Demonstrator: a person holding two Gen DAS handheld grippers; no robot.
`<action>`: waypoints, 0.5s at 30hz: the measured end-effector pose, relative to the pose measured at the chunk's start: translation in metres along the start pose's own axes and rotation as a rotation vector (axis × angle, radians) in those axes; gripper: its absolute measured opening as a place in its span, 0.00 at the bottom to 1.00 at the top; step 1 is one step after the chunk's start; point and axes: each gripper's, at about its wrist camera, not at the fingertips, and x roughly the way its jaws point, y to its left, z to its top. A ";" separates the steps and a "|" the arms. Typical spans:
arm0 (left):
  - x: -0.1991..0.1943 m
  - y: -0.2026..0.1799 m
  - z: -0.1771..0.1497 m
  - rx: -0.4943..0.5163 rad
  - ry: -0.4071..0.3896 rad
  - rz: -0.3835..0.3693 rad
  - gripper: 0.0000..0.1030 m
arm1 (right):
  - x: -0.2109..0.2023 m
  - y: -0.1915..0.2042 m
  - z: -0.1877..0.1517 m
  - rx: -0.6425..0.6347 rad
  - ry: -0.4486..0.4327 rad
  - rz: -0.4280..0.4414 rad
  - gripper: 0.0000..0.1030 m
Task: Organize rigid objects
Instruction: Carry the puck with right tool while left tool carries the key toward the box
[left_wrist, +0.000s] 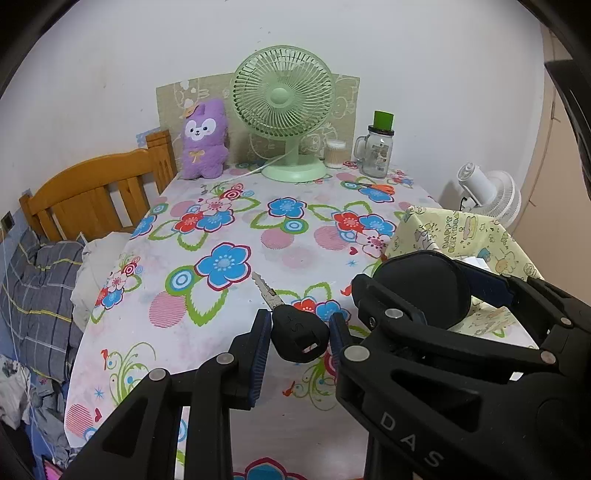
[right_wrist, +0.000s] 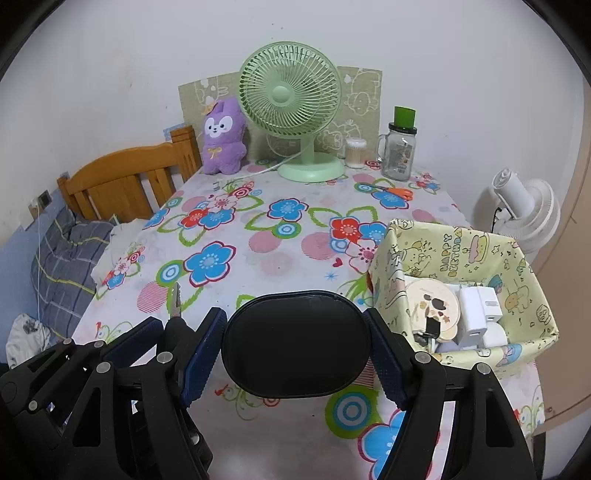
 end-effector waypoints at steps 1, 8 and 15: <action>-0.001 -0.001 0.001 0.001 -0.003 0.000 0.31 | -0.002 -0.001 0.001 -0.001 -0.003 0.000 0.74; -0.009 -0.013 0.009 0.010 -0.027 -0.004 0.31 | -0.013 -0.011 0.008 -0.002 -0.025 -0.010 0.74; -0.011 -0.027 0.016 0.025 -0.039 -0.022 0.31 | -0.021 -0.026 0.013 0.009 -0.038 -0.032 0.74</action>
